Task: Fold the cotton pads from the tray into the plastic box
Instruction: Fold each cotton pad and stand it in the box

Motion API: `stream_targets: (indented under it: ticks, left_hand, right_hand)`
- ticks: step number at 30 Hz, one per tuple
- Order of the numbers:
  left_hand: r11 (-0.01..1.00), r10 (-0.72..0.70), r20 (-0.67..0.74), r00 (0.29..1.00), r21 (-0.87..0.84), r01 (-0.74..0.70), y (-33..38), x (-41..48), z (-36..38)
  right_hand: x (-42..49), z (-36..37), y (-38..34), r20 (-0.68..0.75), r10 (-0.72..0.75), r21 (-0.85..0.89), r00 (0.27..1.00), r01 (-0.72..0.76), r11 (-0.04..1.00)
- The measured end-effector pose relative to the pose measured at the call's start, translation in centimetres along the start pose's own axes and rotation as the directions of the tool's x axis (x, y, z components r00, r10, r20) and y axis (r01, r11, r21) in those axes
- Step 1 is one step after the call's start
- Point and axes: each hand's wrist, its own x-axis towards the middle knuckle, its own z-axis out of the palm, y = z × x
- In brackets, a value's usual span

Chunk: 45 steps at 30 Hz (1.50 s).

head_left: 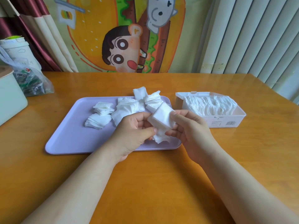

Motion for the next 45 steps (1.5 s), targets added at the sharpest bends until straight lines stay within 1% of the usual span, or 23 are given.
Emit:
stream_targets:
  ticks: [3, 6, 10, 12, 14, 15, 17, 20, 22, 25, 27, 31, 36, 40, 45]
  left_hand:
    - [0.998, -0.050, -0.052, 0.997, 0.039, 0.052, -0.2, 0.4, -0.2]
    - [0.997, -0.079, -0.110, 0.991, -0.024, 0.077, -0.2, 0.6, -0.4]
    - [0.992, -0.047, -0.130, 0.990, -0.123, 0.031, 0.0, 0.4, -0.6]
    - [0.983, -0.018, -0.110, 0.994, -0.186, -0.003, 0.2, 0.3, -0.7]
    - [0.978, 0.013, -0.054, 0.998, -0.209, -0.024, 0.4, 0.1, -0.7]
    - [0.982, 0.026, -0.026, 0.999, -0.188, -0.031, 0.5, 0.0, -0.7]
    - [0.993, 0.031, -0.005, 1.000, -0.113, -0.031, 0.4, -0.2, -0.5]
    - [1.000, 0.008, -0.077, 0.997, -0.017, -0.010, 0.1, 0.0, -0.2]
    - [1.000, -0.009, -0.118, 0.993, -0.003, 0.009, -0.1, 0.2, -0.1]
    - [1.000, -0.023, -0.130, 0.991, 0.003, 0.024, -0.3, 0.3, 0.0]
    - [1.000, -0.020, -0.115, 0.993, 0.004, 0.021, -0.2, 0.2, -0.1]
    - [0.999, -0.004, -0.063, 0.998, -0.048, 0.001, 0.1, 0.0, -0.3]
    - [1.000, -0.015, -0.102, 0.995, -0.021, 0.013, 0.0, 0.1, -0.3]
    - [1.000, -0.013, -0.100, 0.995, 0.000, 0.013, -0.1, 0.2, -0.2]
    - [0.999, -0.016, -0.127, 0.992, 0.032, 0.020, -0.2, 0.3, 0.0]
  right_hand:
    - [0.1, 0.0, 0.1, -0.038, -0.020, 0.032, 0.999, 0.022, 0.999]
    - [0.2, 0.1, 0.4, -0.136, -0.080, -0.016, 0.987, 0.079, 0.997]
    - [0.0, 0.4, 0.4, -0.270, -0.164, -0.106, 0.949, 0.140, 0.984]
    - [0.1, 0.4, 0.5, -0.295, -0.177, -0.130, 0.939, 0.144, 0.981]
    - [0.1, 0.4, 0.7, -0.248, -0.168, -0.155, 0.954, 0.132, 0.979]
    - [0.0, 0.6, 0.7, -0.203, -0.156, -0.156, 0.967, 0.125, 0.980]
    - [-0.5, 1.0, 0.5, -0.103, -0.115, -0.093, 0.988, 0.106, 0.990]
    - [-1.0, 1.4, 0.2, 0.016, -0.069, 0.016, 0.997, 0.069, 0.997]
    - [-1.0, 1.4, 0.2, 0.060, -0.053, 0.056, 0.997, 0.050, 0.997]
    - [-0.9, 1.4, 0.3, 0.121, -0.050, 0.083, 0.991, 0.040, 0.996]
    - [-1.0, 1.5, 0.3, 0.131, -0.045, 0.067, 0.990, 0.036, 0.997]
    - [-1.0, 1.5, 0.1, 0.078, -0.008, 0.087, 0.997, 0.001, 0.996]
    - [-1.1, 1.4, 0.1, 0.102, -0.017, 0.066, 0.995, 0.010, 0.998]
    - [-1.1, 1.4, 0.1, 0.126, -0.027, 0.015, 0.992, 0.026, 1.000]
    - [-1.1, 1.4, -0.1, 0.115, -0.002, 0.005, 0.993, 0.002, 1.000]
